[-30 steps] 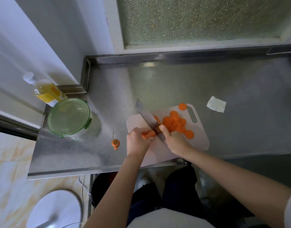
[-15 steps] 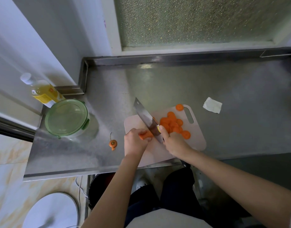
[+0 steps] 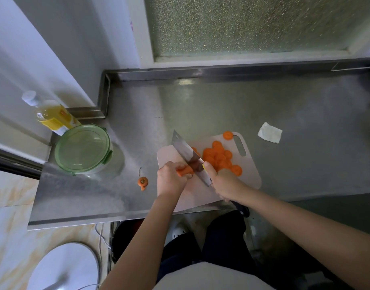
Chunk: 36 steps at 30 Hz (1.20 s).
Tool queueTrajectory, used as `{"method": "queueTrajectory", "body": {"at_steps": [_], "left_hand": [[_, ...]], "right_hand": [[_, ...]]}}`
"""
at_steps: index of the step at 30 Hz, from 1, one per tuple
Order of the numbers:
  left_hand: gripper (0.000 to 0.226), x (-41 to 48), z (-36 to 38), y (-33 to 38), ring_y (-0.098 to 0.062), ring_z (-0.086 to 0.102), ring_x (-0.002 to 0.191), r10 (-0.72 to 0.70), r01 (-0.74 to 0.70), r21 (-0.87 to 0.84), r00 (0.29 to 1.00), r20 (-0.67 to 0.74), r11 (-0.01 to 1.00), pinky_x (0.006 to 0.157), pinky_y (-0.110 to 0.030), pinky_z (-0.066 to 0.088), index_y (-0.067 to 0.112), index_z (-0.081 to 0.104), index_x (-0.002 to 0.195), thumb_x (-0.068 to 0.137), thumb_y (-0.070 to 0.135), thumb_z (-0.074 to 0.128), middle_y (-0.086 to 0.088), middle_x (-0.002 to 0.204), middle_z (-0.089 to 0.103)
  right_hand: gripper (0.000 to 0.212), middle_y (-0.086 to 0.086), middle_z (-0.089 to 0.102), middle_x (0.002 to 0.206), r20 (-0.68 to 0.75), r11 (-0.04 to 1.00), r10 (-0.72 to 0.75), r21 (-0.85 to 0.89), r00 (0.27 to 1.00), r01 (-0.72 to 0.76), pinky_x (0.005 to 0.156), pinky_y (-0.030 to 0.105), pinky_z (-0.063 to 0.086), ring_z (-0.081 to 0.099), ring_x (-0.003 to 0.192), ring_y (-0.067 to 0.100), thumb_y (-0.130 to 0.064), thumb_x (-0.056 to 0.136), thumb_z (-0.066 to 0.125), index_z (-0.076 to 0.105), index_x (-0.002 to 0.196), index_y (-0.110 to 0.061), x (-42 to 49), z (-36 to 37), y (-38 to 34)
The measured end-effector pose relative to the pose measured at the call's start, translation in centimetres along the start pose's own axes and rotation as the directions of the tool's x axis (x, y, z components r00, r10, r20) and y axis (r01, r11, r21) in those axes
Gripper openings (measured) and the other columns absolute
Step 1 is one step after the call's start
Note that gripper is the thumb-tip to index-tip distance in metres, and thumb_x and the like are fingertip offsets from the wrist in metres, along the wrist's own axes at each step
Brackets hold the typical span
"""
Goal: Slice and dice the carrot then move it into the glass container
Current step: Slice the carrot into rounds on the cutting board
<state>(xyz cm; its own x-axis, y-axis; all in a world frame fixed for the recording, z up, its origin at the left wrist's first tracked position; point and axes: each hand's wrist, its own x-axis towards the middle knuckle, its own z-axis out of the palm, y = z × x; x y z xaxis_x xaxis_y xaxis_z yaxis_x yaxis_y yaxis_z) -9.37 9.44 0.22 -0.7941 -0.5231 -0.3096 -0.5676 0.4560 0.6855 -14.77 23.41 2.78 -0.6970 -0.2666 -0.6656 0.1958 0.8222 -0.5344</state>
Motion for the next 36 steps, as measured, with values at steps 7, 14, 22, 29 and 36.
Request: {"method": "queueTrajectory", "body": {"at_steps": [7, 14, 22, 29, 36], "left_hand": [[0.029, 0.1, -0.1, 0.2, -0.019, 0.059, 0.098, 0.005, -0.005, -0.002, 1.000, 0.009, 1.000, 0.081, -0.020, 0.042, 0.013, 0.071, 0.105, 0.077, 0.018, 0.075, -0.002, 0.109, 0.066], [0.028, -0.1, -0.2, 0.2, -0.011, 0.056, 0.091, 0.000, 0.000, -0.021, 1.000, -0.013, 1.000, 0.079, -0.013, 0.037, 0.012, 0.071, 0.103, 0.075, 0.018, 0.076, 0.001, 0.104, 0.069], [0.027, 0.1, -0.4, 0.3, -0.008, 0.055, 0.088, 0.023, -0.023, -0.019, 1.000, 0.011, 1.000, 0.086, -0.018, 0.041, 0.012, 0.073, 0.101, 0.074, 0.015, 0.077, 0.001, 0.102, 0.070], [0.026, 0.2, -0.7, 0.7, -0.006, 0.050, 0.085, 0.038, -0.037, -0.019, 0.999, 0.022, 0.999, 0.084, -0.016, 0.038, 0.010, 0.072, 0.102, 0.077, 0.013, 0.074, -0.001, 0.104, 0.070], [0.028, 0.3, -0.5, 0.6, -0.007, 0.053, 0.085, 0.024, -0.024, -0.012, 1.000, 0.000, 1.000, 0.091, -0.025, 0.045, 0.010, 0.072, 0.102, 0.075, 0.015, 0.077, -0.002, 0.104, 0.070]], "right_hand": [[0.068, 0.009, 0.048, 0.056, -0.027, 0.998, 0.029, -0.047, 0.999, -0.030, 0.048, 0.026, 0.037, 0.047, 0.051, 0.022, -0.060, 0.097, 0.018, 0.042, 0.058, -0.009, 0.8, 0.6, -1.9], [0.068, 0.022, 0.062, 0.099, -0.078, 0.997, -0.069, -0.048, 0.995, 0.065, 0.075, 0.028, 0.038, 0.058, 0.102, 0.033, -0.049, 0.101, 0.020, 0.060, 0.107, 0.006, 0.8, 1.2, -2.8], [0.060, 0.018, 0.056, 0.126, -0.090, 0.996, -0.088, 0.013, 0.992, 0.089, 0.094, 0.027, 0.034, 0.050, 0.119, 0.028, -0.045, 0.102, 0.024, 0.051, 0.130, 0.000, -0.3, 1.6, -2.4], [0.047, -0.001, 0.045, 0.064, 0.008, 0.999, -0.020, 0.041, 1.000, 0.020, 0.068, 0.031, 0.045, 0.054, 0.071, 0.017, -0.052, 0.100, 0.018, 0.039, 0.065, -0.028, -1.5, 1.3, 0.6], [0.033, 0.013, 0.048, 0.139, 0.039, 0.992, -0.112, 0.056, 0.993, 0.109, 0.103, 0.032, 0.034, 0.045, 0.128, 0.025, -0.045, 0.101, 0.029, 0.055, 0.117, -0.031, -0.5, 0.7, 0.5]]}}
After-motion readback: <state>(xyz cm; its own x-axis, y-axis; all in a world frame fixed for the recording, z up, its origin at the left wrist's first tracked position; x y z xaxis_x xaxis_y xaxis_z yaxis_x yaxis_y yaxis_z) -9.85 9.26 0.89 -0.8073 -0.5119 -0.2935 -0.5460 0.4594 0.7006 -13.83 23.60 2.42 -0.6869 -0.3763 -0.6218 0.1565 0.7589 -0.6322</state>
